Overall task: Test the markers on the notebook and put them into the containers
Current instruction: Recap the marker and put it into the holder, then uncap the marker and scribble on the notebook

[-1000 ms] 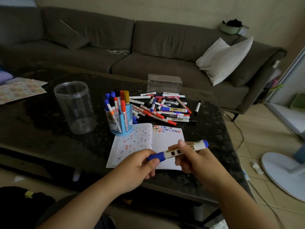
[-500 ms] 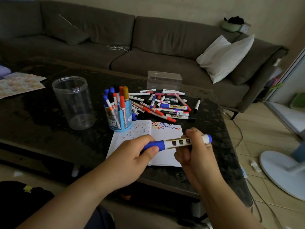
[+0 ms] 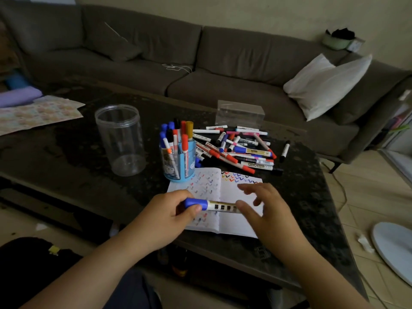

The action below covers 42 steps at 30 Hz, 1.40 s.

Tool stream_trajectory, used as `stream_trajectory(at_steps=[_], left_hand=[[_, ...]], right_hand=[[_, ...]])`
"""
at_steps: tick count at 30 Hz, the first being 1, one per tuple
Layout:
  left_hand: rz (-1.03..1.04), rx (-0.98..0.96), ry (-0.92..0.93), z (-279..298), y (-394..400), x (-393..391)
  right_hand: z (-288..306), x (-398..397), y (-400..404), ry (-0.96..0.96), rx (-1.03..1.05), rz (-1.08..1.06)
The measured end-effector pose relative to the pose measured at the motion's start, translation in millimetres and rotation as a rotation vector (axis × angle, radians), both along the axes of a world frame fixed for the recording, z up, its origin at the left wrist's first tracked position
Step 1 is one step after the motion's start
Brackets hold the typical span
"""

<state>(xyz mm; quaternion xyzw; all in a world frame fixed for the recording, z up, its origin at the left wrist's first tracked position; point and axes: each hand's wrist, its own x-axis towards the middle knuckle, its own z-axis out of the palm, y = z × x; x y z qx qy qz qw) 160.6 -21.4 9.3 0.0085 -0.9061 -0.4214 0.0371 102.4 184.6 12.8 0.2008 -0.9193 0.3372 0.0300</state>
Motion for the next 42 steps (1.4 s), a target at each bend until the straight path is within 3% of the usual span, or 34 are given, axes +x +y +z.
stream_trajectory(at_steps=[3,7,11,15,17,30,34,37,42], left_hand=[[-0.003,-0.034,-0.007,-0.8,-0.1,-3.3],[0.028,-0.030,0.016,-1.8,-2.2,-11.3],[0.138,-0.049,0.076,-6.0,-20.6,-25.4],[0.235,-0.166,0.123,-7.1,-37.1,-45.2],[0.257,-0.160,0.131,-7.1,-39.7,-53.3],[0.233,-0.035,0.066,-29.2,-41.4,-71.6],[0.200,-0.045,0.044,-39.7,-33.1,-77.2],[0.168,-0.053,0.056,-46.4,-23.2,-81.1],[0.071,-0.110,0.069,-58.4,-0.1,-94.6]], right_hand=[[-1.0,-1.6,-23.5,0.083,0.170,0.269],[-7.6,-14.0,-52.1,0.098,0.232,0.385],[3.5,-41.7,-63.5,0.098,0.118,0.270],[36.5,-71.5,-78.9,0.071,-0.192,0.061],[46.4,-85.3,-91.4,0.044,-0.247,0.027],[1.5,-133.0,-142.5,-0.090,0.055,0.171],[-18.6,-125.1,-131.5,0.029,-0.036,0.199],[-38.7,-114.3,-109.1,0.057,-0.090,0.166],[-73.1,-116.9,-51.1,-0.086,0.066,-0.012]])
